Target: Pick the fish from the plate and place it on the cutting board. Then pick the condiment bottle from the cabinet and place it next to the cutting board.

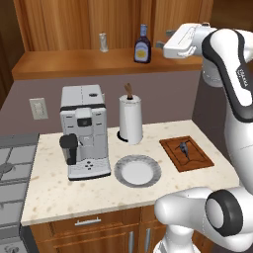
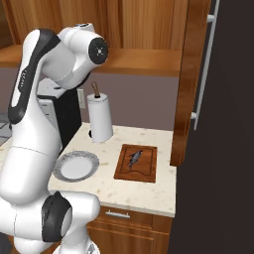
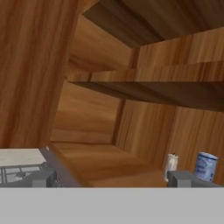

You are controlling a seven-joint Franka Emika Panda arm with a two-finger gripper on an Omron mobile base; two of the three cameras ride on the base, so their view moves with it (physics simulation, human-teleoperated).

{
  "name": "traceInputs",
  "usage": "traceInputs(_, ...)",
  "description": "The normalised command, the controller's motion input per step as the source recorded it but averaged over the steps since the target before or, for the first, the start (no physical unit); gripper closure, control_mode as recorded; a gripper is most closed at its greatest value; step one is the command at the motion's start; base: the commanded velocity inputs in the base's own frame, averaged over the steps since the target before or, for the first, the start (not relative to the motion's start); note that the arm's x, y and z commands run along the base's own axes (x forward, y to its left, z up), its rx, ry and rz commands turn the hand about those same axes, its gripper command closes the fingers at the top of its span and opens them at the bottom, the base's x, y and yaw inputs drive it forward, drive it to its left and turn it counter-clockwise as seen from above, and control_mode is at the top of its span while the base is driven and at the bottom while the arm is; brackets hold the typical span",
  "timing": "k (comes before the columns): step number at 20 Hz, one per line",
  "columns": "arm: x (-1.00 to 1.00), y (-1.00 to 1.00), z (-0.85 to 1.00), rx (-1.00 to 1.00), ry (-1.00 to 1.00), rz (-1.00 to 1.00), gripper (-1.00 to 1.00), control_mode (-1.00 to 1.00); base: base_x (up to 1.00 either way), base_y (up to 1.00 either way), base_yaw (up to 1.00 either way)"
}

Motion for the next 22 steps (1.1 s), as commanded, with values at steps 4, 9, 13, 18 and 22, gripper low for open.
traceInputs(4, 0.0, 0.0, 0.01, 0.0, 0.0, -0.03, -1.0, -1.0, 0.0, 0.0, 0.0)
traceInputs(9, 0.0, 0.0, 0.0, 0.0, 0.0, -0.03, -1.0, -1.0, 0.0, 0.0, 0.0)
traceInputs(13, 0.0, 0.0, 0.0, 0.0, 0.0, -0.03, -1.0, -1.0, 0.0, 0.0, 0.0)
traceInputs(18, 0.0, 0.0, 0.0, 0.0, 0.0, -0.03, -1.0, -1.0, 0.0, 0.0, 0.0)
traceInputs(22, 0.0, 0.0, 0.0, 0.0, 0.0, -0.03, -1.0, -1.0, 0.0, 0.0, 0.0)
